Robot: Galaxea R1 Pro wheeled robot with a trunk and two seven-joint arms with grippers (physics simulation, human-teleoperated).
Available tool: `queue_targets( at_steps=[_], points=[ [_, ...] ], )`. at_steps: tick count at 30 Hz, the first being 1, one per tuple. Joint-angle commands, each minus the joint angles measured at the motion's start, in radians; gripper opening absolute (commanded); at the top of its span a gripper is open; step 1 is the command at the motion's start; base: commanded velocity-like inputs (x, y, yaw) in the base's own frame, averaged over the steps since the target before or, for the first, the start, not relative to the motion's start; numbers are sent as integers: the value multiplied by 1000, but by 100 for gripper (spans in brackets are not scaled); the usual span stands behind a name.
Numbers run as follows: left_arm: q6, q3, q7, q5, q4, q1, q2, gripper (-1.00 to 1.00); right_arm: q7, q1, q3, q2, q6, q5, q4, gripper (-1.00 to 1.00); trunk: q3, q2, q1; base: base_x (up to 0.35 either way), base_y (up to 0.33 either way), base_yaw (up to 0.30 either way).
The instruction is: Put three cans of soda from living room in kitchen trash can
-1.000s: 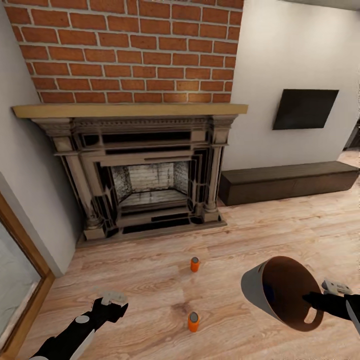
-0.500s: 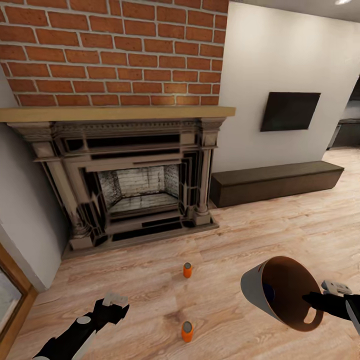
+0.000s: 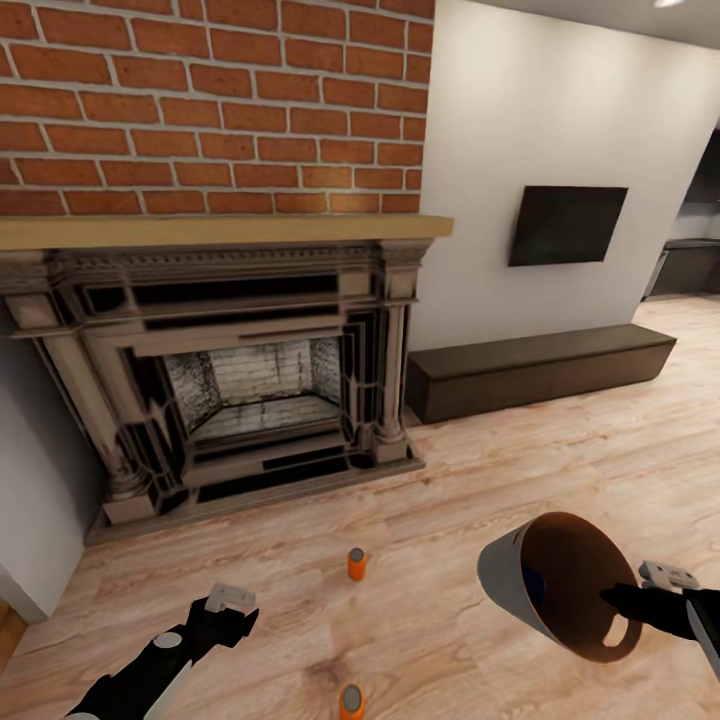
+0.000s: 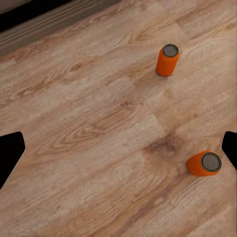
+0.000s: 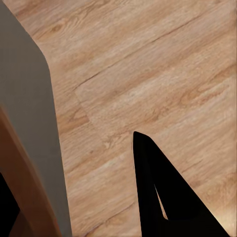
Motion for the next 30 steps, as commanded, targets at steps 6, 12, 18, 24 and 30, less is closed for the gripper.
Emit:
queue_targets(
  at_steps=[6, 12, 18, 24, 30],
  points=[
    [-2, -3, 0, -1, 0, 0, 0, 100, 3, -1, -1, 3, 2, -14, 0, -100, 0, 0, 0, 111, -274, -5],
    [-3, -7, 0, -1, 0, 0, 0, 100, 3, -1, -2, 3, 2, -14, 0, -100, 1, 0, 0, 12, -300, -149],
    [-6, -7, -1, -2, 0, 0, 0, 100, 3, -1, -3, 3, 2, -15, 0, -100, 4, 0, 0, -6, -127, -228],
    [-6, -8, -6, -2, 0, 0, 0, 100, 3, -1, -3, 3, 2, -15, 0, -100, 9, 0, 0, -86, 153, -225],
    [-2, -9, -9, -4, 0, 0, 0, 100, 3, -1, -3, 3, 2, -15, 0, -100, 13, 0, 0, -19, 286, -156]
  ],
)
